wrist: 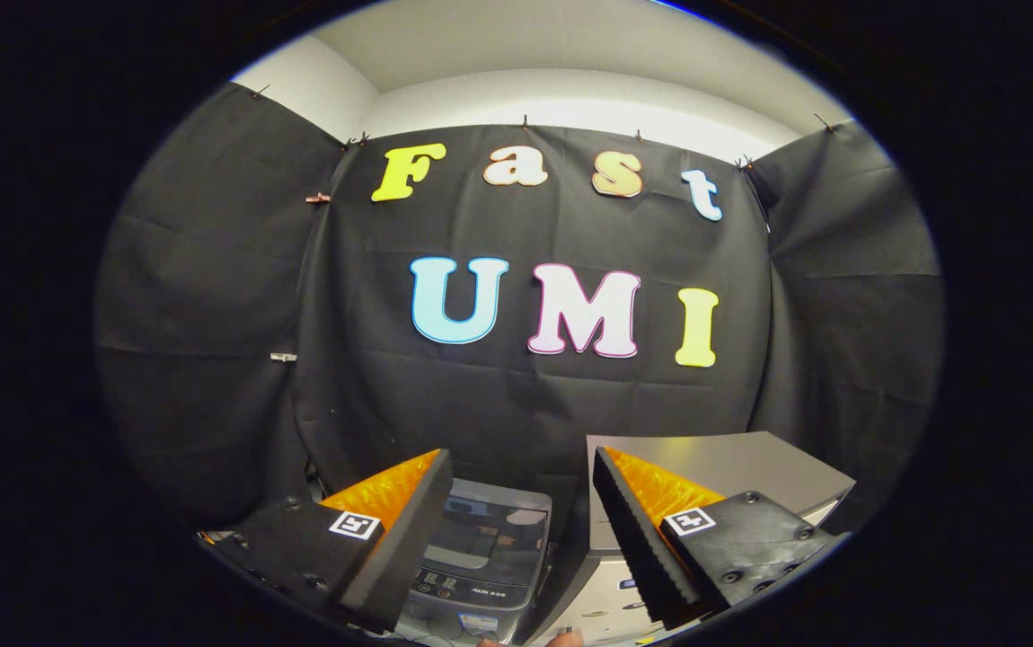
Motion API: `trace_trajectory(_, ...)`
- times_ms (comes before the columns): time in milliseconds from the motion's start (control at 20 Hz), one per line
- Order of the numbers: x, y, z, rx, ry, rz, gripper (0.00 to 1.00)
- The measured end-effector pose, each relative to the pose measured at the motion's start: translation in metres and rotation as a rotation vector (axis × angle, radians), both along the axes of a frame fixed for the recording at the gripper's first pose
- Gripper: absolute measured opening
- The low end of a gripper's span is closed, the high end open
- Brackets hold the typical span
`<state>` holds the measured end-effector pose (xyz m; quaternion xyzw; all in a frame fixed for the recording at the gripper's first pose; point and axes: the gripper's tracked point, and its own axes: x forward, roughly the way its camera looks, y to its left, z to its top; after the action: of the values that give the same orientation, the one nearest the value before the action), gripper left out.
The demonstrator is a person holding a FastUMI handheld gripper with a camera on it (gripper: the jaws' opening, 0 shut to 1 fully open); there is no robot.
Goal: Put the clothes into the washing machine and then close the washing machine lid.
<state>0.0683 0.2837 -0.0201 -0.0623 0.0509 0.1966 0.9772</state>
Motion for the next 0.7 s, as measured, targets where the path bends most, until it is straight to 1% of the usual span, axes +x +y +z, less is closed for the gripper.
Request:
trace_trajectory(200,0.004,0.001,-0.002,0.022,-0.008,0.017,0.99)
trace_trajectory(400,0.015,0.007,-0.009,0.06,0.007,0.061,0.99)
trace_trajectory(550,0.027,-0.001,-0.007,0.055,0.012,0.051,0.99)
trace_trajectory(700,0.037,-0.009,0.005,0.044,-0.02,0.024,0.99)
